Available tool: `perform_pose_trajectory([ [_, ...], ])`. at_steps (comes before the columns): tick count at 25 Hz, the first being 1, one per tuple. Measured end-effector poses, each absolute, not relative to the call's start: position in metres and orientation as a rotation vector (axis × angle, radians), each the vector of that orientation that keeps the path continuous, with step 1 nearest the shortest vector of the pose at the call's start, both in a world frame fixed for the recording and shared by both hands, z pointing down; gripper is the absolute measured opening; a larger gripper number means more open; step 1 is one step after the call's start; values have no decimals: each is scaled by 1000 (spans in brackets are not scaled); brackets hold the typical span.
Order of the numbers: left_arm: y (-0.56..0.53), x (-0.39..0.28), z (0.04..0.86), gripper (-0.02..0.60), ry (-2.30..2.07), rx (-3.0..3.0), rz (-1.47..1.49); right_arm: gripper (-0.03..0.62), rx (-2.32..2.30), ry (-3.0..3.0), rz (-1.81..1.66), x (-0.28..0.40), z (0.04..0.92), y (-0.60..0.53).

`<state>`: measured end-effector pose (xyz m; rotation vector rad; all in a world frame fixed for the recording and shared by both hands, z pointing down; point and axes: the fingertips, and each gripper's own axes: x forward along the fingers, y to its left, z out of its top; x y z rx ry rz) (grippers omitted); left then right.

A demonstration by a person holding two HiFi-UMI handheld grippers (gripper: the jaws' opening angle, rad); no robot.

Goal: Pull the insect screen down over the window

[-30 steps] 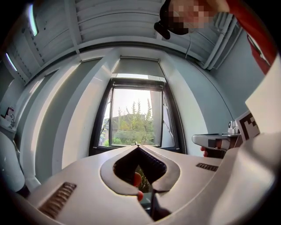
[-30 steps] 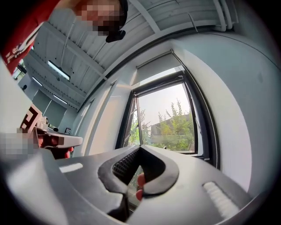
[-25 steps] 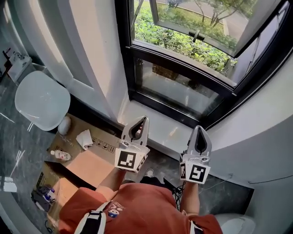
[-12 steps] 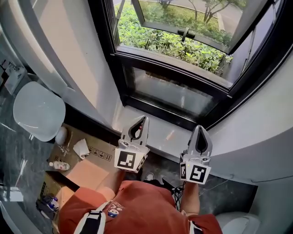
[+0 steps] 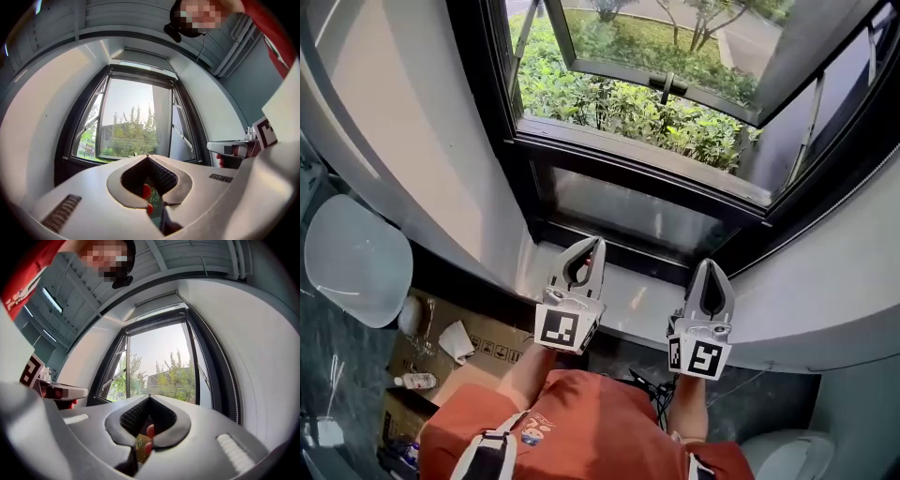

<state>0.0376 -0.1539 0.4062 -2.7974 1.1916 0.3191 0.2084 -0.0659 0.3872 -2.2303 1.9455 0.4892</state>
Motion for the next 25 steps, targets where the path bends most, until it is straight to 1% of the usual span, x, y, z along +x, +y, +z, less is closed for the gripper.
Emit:
perform_pose_trajectory([
  [9,-227,36,392,5,1138,-2837,331,9,-2325,1862,508,208,378,-120],
  [14,-242,38,390,5,1091,-2867,353,9,-2328,1832,523,206,368,-134],
  [25,-258,49,384,5,1141,-2821,349,9,-2293,1851,525,226,366,-154],
])
